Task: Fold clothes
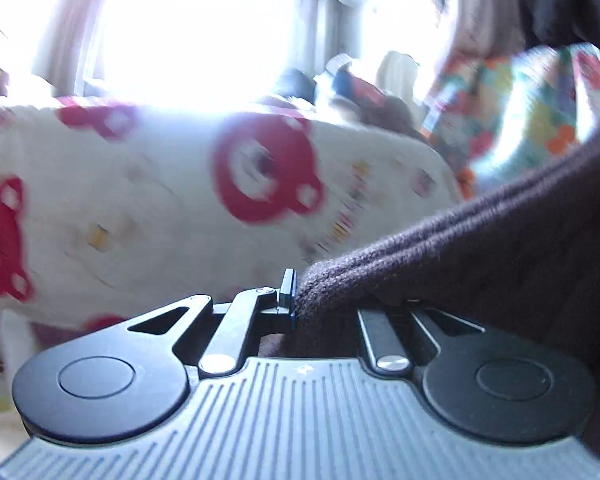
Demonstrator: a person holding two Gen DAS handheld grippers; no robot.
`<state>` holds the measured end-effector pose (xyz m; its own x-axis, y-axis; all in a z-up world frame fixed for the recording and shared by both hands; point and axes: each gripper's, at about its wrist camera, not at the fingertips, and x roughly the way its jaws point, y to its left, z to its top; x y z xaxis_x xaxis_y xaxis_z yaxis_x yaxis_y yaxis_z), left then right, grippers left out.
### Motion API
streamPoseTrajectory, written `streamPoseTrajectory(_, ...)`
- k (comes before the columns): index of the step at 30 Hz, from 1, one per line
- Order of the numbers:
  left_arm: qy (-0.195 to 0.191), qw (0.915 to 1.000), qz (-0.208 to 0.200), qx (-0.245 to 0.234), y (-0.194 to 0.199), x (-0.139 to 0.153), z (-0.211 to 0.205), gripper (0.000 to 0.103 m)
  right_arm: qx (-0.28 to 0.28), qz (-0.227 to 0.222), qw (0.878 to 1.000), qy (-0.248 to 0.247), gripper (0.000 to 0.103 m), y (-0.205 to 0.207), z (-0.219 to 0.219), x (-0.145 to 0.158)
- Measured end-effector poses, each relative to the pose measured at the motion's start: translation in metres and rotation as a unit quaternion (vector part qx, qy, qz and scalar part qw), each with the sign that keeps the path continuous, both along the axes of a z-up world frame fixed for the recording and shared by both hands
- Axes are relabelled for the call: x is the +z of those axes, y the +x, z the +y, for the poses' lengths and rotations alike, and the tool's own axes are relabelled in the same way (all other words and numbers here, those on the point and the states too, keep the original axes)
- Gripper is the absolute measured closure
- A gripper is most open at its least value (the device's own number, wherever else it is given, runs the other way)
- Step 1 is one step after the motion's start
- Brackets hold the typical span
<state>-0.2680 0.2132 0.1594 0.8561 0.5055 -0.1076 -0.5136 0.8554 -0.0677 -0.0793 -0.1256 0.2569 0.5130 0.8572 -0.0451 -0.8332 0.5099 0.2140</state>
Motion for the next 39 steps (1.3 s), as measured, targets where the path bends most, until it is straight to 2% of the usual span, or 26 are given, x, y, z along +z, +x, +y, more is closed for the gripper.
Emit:
streamPoseTrajectory(4, 0.012, 0.9987, -0.022, 0.044, -0.038, 0.019, 0.022, 0.094, 0.039, 0.015, 0.999, -0.013, 0.089, 0.016, 0.022, -0.015)
streamPoseTrajectory(8, 0.053, 0.9946, -0.003, 0.089, -0.062, -0.001, 0.029, 0.094, 0.104, 0.045, 0.993, -0.011, 0.089, 0.032, 0.044, -0.054)
streamPoseTrajectory(10, 0.049, 0.9908, -0.009, 0.126, -0.073, -0.015, 0.035, 0.094, 0.169, 0.039, 0.985, 0.012, 0.089, 0.035, 0.054, -0.081)
streamPoseTrajectory(13, 0.004, 0.9879, -0.024, 0.153, -0.089, -0.021, 0.046, 0.094, 0.212, 0.069, 0.974, 0.026, 0.089, 0.042, 0.061, -0.112)
streamPoseTrajectory(14, 0.001, 0.9883, -0.01, 0.152, -0.084, -0.022, 0.052, 0.094, 0.224, 0.08, 0.971, 0.029, 0.089, 0.044, 0.064, -0.121)
streamPoseTrajectory(16, -0.006, 0.9902, 0.031, 0.136, -0.064, -0.025, 0.068, 0.094, 0.197, 0.096, 0.976, -0.011, 0.089, 0.053, 0.079, -0.134)
streamPoseTrajectory(18, -0.033, 0.9893, 0.09, 0.11, -0.023, -0.046, 0.096, 0.093, 0.156, 0.136, 0.975, -0.076, 0.088, 0.072, 0.108, -0.152)
streamPoseTrajectory(20, -0.057, 0.9822, 0.156, 0.088, 0.023, -0.077, 0.124, 0.093, 0.116, 0.212, 0.962, -0.131, 0.085, 0.103, 0.141, -0.184)
streamPoseTrajectory(21, -0.067, 0.9756, 0.193, 0.08, 0.049, -0.1, 0.138, 0.091, 0.089, 0.25, 0.953, -0.147, 0.085, 0.119, 0.158, -0.203)
streamPoseTrajectory(22, -0.071, 0.9701, 0.219, 0.076, 0.07, -0.128, 0.151, 0.087, 0.064, 0.276, 0.946, -0.159, 0.079, 0.135, 0.173, -0.223)
streamPoseTrajectory(23, -0.074, 0.9645, 0.243, 0.074, 0.09, -0.157, 0.164, 0.087, 0.043, 0.293, 0.94, -0.171, 0.078, 0.15, 0.188, -0.243)
streamPoseTrajectory(25, -0.069, 0.9576, 0.267, 0.083, 0.093, -0.187, 0.181, 0.084, -0.013, 0.318, 0.928, -0.192, 0.077, 0.175, 0.209, -0.276)
streamPoseTrajectory(26, -0.066, 0.9542, 0.278, 0.089, 0.092, -0.201, 0.189, 0.084, -0.036, 0.323, 0.925, -0.197, 0.073, 0.186, 0.215, -0.29)
streamPoseTrajectory(29, -0.056, 0.943, 0.31, 0.105, 0.091, -0.243, 0.213, 0.082, -0.05, 0.316, 0.93, -0.18, 0.073, 0.203, 0.22, -0.3)
streamPoseTrajectory(31, -0.08, 0.9349, 0.327, 0.113, 0.076, -0.245, 0.231, 0.081, -0.042, 0.318, 0.929, -0.185, 0.068, 0.207, 0.221, -0.303)
streamPoseTrajectory(32, -0.105, 0.9319, 0.325, 0.122, 0.068, -0.241, 0.241, 0.079, -0.04, 0.318, 0.928, -0.191, 0.066, 0.207, 0.221, -0.304)
streamPoseTrajectory(33, -0.143, 0.9324, 0.307, 0.126, 0.06, -0.236, 0.251, 0.077, -0.042, 0.318, 0.926, -0.198, 0.065, 0.208, 0.222, -0.304)
streamPoseTrajectory(34, -0.184, 0.932, 0.285, 0.129, 0.052, -0.232, 0.261, 0.071, -0.045, 0.32, 0.924, -0.205, 0.064, 0.207, 0.22, -0.305)
streamPoseTrajectory(35, -0.204, 0.9308, 0.274, 0.129, 0.046, -0.231, 0.263, 0.063, -0.046, 0.325, 0.921, -0.209, 0.063, 0.202, 0.216, -0.308)
streamPoseTrajectory(38, -0.252, 0.926, 0.252, 0.126, 0.033, -0.233, 0.262, 0.058, -0.039, 0.346, 0.911, -0.219, 0.059, 0.185, 0.201, -0.323)
streamPoseTrajectory(39, -0.253, 0.9252, 0.257, 0.118, 0.033, -0.236, 0.258, 0.058, -0.033, 0.354, 0.907, -0.224, 0.059, 0.178, 0.196, -0.328)
